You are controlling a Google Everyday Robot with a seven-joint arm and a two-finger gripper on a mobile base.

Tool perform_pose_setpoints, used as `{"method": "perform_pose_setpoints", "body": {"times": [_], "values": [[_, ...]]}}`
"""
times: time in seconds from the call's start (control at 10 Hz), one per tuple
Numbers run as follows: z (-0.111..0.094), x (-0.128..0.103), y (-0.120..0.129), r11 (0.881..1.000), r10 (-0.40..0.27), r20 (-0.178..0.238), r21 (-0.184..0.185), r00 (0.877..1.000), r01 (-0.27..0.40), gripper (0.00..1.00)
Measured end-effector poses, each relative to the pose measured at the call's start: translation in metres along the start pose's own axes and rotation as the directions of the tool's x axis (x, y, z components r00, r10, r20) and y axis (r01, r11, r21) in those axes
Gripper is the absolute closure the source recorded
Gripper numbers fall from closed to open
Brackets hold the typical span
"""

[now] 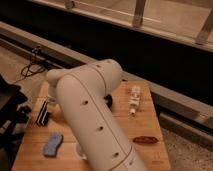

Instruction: Push the eraser across the table

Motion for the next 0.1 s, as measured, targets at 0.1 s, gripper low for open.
{"method": "perform_pose_setpoints", "body": {"times": [0.1], "values": [[-0.0020,0.0001,-0.0003,1.000,0.002,0.002,0.003,1.000,-0.002,1.00]]}}
